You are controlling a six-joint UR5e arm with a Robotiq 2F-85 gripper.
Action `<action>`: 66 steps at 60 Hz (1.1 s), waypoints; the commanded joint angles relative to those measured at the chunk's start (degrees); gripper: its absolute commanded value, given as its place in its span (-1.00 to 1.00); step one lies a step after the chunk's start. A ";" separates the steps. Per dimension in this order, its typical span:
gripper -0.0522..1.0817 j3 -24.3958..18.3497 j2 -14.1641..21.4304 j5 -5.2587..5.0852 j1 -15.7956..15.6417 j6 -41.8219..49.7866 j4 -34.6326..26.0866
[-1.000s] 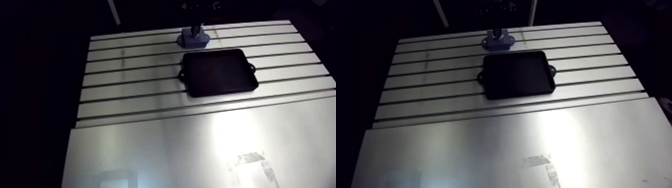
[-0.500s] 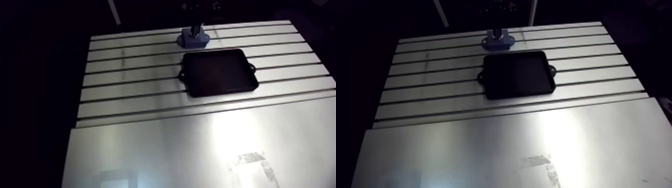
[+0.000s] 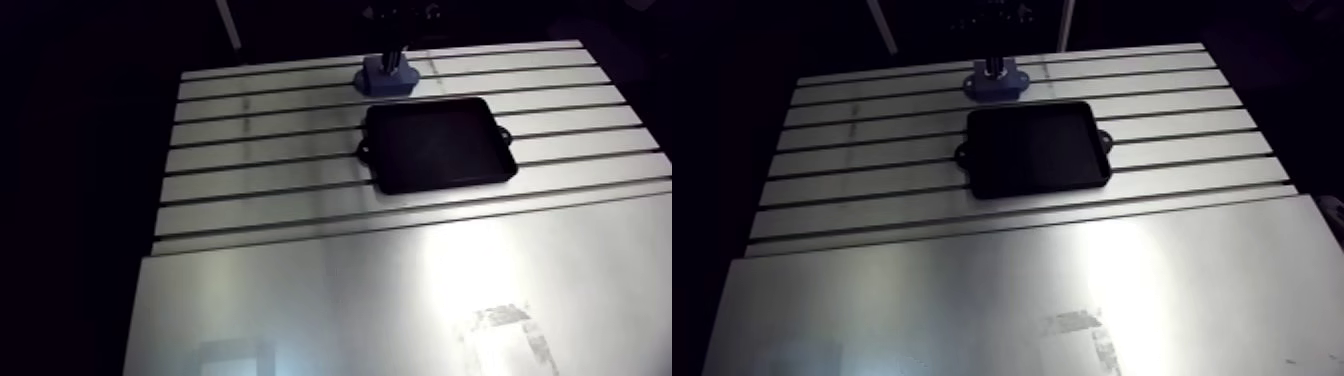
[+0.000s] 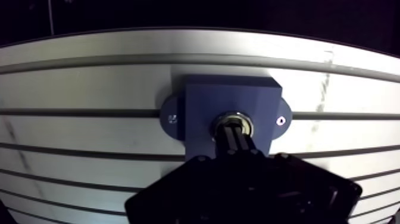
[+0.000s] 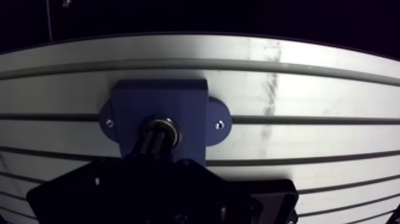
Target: Pick up the bearing and press it into the housing until flush.
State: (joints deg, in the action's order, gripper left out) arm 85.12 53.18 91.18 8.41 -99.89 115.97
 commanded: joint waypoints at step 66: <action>0.99 -0.25 -0.09 -0.07 0.03 0.00 -0.09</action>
State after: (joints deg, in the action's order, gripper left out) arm 85.03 52.82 91.17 8.37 -99.89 115.95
